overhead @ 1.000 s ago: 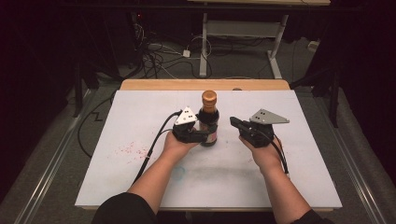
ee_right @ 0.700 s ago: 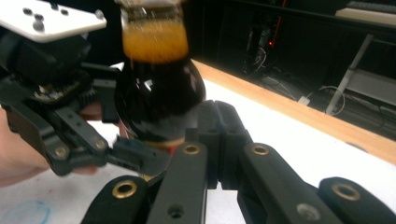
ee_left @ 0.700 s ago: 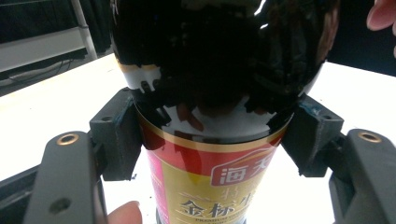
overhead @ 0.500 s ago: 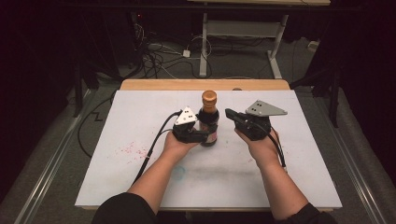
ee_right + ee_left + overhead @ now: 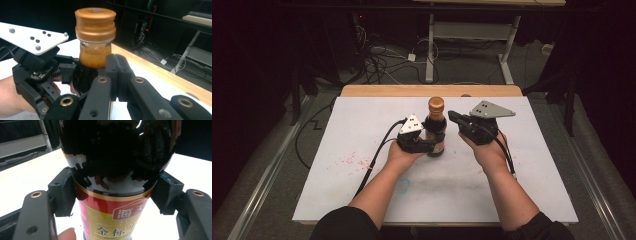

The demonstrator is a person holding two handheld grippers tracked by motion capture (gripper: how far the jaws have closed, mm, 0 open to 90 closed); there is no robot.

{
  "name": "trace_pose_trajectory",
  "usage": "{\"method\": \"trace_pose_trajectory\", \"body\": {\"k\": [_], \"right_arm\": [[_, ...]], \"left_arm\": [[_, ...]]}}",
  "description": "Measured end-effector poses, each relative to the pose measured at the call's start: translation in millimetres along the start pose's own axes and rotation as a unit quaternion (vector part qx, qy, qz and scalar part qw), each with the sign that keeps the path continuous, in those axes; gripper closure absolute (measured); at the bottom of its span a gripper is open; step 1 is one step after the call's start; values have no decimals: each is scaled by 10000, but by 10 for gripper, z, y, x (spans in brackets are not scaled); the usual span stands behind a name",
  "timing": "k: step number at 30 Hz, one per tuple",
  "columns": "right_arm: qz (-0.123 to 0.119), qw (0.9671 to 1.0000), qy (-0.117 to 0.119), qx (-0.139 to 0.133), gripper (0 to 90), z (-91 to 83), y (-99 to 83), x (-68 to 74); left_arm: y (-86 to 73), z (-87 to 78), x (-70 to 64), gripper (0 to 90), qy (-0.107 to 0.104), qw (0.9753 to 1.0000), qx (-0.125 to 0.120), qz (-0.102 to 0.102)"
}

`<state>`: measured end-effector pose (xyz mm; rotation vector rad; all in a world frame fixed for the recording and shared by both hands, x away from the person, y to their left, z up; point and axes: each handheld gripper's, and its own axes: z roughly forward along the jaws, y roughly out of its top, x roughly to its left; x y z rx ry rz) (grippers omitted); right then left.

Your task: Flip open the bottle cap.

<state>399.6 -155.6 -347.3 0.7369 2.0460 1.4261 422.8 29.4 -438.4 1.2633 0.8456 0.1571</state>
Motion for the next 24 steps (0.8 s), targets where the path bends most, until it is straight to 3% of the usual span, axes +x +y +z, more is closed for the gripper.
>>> {"method": "trace_pose_trajectory", "body": {"k": [17, 24], "right_arm": [[-205, 9997, -40, -79, 900, -1, 217, 49], [-332, 9994, -102, 16, 900, -8, 289, 69]], "left_arm": [[-6, 3, -5, 285, 2, 10000, -15, -16], [-7, 5, -6, 285, 13, 10000, -14, 2]]}}
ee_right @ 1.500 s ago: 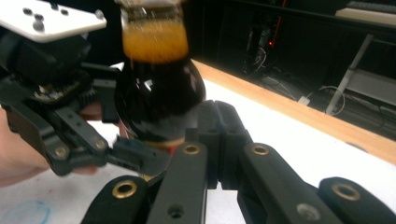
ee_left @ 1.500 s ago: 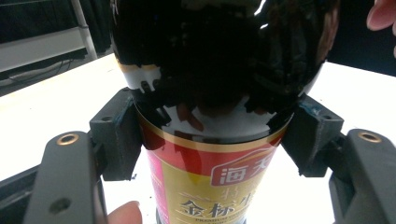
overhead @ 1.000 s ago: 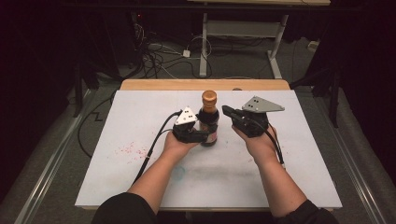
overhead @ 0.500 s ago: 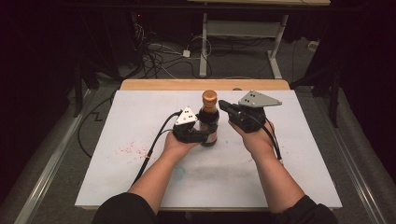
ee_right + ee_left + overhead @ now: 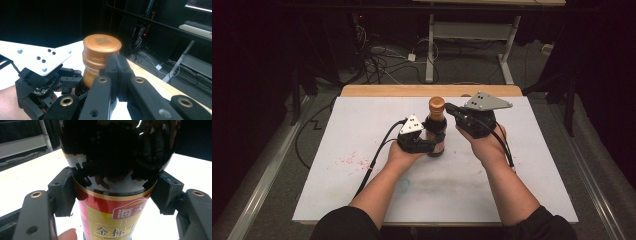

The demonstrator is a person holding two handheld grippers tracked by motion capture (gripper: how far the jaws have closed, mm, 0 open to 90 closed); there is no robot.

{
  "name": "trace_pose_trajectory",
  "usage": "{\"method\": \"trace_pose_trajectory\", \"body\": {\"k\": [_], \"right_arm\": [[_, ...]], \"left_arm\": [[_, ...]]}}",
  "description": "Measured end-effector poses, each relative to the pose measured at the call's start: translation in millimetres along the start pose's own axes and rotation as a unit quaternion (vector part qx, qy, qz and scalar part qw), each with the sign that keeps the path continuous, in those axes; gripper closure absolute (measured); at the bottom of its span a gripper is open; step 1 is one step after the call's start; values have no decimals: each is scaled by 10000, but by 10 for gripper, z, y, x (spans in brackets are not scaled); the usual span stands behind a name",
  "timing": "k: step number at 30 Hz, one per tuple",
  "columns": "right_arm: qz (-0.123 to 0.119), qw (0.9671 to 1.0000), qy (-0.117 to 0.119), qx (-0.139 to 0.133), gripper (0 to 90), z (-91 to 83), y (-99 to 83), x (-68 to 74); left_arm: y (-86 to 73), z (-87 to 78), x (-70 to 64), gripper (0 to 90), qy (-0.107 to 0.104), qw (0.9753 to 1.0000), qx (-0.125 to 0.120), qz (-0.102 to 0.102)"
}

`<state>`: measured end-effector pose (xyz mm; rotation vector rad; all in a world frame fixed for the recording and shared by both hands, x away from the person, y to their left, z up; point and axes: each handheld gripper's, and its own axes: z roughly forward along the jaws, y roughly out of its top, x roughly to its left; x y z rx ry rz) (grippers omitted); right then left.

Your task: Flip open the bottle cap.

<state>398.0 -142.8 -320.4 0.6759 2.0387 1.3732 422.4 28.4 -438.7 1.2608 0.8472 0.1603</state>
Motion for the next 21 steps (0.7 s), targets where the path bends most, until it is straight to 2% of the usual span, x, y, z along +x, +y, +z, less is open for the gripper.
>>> {"method": "trace_pose_trajectory", "body": {"k": [3, 21], "right_arm": [[-58, 10000, -45, 48, 900, 7, 19, -2], [-42, 9998, -70, 188, 900, 30, 42, 2]], "left_arm": [[-1, 2, 3, 286, -4, 10000, -11, -6], [-15, 3, -2, 293, 35, 10000, -43, 30]]}}
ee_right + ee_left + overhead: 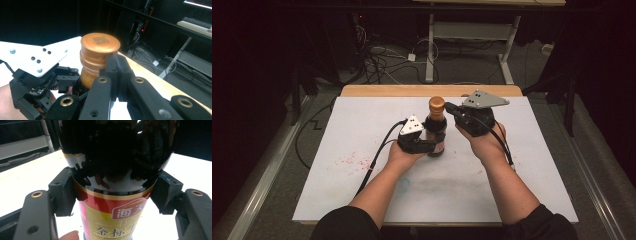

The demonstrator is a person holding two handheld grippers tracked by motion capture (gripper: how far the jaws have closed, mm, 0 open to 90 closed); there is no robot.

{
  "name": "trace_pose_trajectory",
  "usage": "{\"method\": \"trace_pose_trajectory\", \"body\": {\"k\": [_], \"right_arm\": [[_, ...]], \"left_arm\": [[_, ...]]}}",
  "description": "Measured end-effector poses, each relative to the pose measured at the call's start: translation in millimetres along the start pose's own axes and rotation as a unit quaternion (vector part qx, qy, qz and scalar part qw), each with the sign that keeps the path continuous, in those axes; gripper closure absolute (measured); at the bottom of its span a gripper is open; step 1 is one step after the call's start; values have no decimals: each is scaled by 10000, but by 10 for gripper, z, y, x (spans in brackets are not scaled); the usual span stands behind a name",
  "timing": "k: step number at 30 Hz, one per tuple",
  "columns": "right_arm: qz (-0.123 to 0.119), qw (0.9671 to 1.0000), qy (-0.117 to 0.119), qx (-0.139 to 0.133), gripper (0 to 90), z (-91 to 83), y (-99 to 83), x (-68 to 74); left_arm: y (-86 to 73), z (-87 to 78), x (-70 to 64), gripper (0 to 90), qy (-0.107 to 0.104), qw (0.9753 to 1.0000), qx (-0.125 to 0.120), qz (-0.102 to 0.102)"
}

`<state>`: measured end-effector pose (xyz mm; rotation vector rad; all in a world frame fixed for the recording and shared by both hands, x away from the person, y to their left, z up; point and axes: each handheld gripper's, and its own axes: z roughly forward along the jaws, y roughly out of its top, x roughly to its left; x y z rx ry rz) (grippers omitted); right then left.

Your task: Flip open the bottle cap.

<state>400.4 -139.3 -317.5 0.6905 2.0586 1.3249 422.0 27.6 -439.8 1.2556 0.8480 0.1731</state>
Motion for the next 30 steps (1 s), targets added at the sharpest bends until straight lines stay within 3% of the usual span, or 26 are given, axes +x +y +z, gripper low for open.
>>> {"method": "trace_pose_trajectory", "body": {"k": [30], "right_arm": [[6, 9999, -99, 89, 900, -5, 33, 54]], "left_arm": [[-5, 9, -8, 296, 94, 9999, -24, -50]]}}
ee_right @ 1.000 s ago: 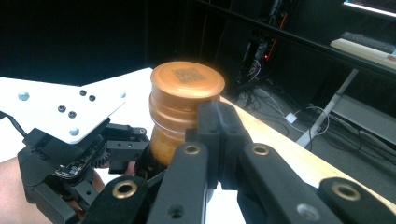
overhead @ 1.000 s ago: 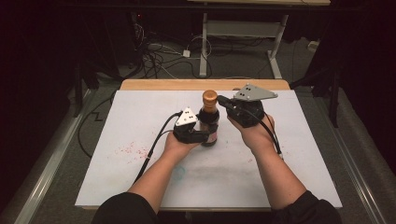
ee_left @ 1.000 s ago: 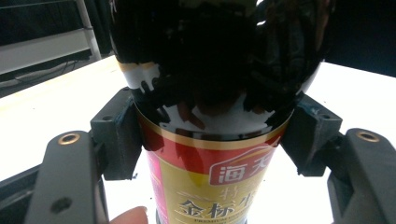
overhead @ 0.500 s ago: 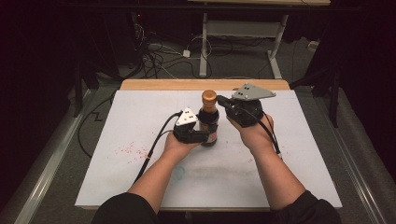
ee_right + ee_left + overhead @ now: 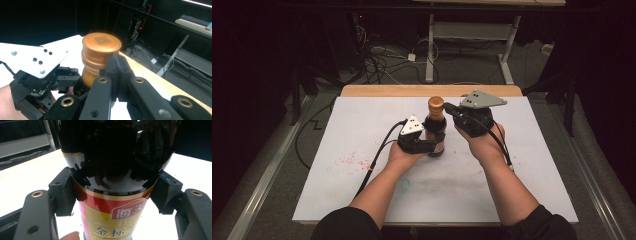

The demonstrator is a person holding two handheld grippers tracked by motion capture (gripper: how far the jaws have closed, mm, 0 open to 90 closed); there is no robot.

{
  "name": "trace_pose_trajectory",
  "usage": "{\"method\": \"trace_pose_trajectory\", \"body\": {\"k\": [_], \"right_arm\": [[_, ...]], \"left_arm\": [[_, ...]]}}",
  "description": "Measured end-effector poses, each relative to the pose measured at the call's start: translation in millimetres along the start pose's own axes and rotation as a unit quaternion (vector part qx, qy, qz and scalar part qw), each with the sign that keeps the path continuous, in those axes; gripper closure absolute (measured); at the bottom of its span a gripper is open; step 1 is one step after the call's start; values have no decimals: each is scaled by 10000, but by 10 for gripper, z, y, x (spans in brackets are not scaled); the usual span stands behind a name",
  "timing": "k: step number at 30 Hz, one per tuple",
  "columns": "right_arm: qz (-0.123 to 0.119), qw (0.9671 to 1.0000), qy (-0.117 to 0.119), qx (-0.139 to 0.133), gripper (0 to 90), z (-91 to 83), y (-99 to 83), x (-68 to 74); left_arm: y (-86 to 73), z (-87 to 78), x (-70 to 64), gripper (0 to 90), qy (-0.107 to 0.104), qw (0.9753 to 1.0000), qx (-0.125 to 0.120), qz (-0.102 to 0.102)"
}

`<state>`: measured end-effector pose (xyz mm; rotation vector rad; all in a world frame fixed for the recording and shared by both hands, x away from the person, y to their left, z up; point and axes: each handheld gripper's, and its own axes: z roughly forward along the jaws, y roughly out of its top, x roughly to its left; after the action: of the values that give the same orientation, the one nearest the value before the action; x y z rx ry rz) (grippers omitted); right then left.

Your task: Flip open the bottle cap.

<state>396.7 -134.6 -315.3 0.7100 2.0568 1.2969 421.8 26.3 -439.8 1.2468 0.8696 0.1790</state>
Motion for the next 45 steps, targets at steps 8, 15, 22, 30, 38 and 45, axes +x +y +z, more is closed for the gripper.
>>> {"method": "trace_pose_trajectory", "body": {"k": [8, 15, 22, 30, 38, 45], "right_arm": [[-5, 10000, -12, 0, 900, -3, 3, 8], [-14, 10000, -25, 9, 900, 8, 17, 29], [-184, 9981, 50, -585, 900, -135, 221, 108], [-47, 9988, 54, -476, 900, -180, 240, 5], [92, 9999, 31, -45, 900, -100, -35, -110], [-25, 9999, 87, 99, 900, -61, -26, -77]], "left_arm": [[-2, -1, 1, 297, 7, 10000, -2, 7], [0, -13, 10, 297, -17, 10000, 1, 24], [-26, 12, -6, 297, -28, 9999, -59, 89], [-16, -8, 4, 292, -25, 10000, -19, 86], [-21, 2, 0, 290, -25, 10000, -50, 58], [-20, 0, -2, 290, -22, 10000, -43, 59]]}}
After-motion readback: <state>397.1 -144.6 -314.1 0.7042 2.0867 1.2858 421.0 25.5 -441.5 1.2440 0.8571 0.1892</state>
